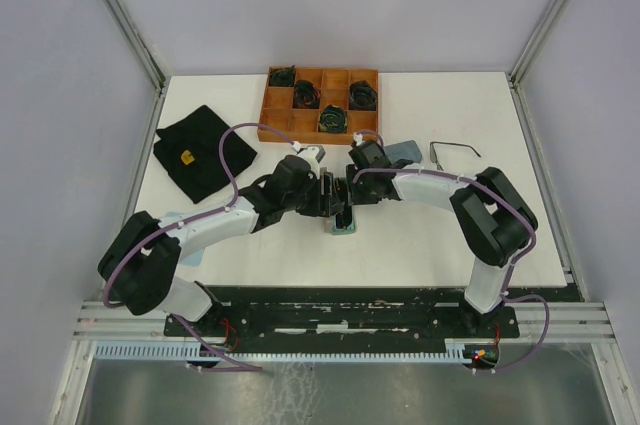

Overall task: Organize the sunglasses
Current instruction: Adjust the sunglasses in the sunglasses case.

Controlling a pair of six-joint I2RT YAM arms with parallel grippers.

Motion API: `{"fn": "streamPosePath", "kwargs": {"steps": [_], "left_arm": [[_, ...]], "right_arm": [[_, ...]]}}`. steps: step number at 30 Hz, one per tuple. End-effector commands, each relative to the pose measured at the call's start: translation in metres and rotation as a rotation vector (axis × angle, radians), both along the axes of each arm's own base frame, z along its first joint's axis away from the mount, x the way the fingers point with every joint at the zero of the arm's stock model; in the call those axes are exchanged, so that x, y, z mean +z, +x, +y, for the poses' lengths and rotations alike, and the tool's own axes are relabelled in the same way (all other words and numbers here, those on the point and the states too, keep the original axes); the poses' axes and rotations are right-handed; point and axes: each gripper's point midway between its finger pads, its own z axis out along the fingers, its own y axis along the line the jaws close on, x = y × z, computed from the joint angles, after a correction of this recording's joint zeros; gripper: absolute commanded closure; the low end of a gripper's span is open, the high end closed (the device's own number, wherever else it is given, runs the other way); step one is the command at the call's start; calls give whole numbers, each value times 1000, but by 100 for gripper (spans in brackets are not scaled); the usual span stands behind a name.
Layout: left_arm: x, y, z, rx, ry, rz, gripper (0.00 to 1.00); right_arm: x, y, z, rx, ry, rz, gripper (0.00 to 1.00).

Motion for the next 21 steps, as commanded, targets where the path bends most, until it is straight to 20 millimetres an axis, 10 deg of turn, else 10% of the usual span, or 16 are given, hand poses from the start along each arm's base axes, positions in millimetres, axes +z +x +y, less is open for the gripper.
{"fn": "streamPosePath", "kwargs": {"steps": [1, 21], "left_arm": [[16, 7, -10, -10, -41, -38, 35], [21, 8, 10, 78, -22, -67, 37]], "right_arm": [[-11, -3, 6, 31, -4, 32, 59], [-13, -12, -4, 44, -71, 56, 59]]}}
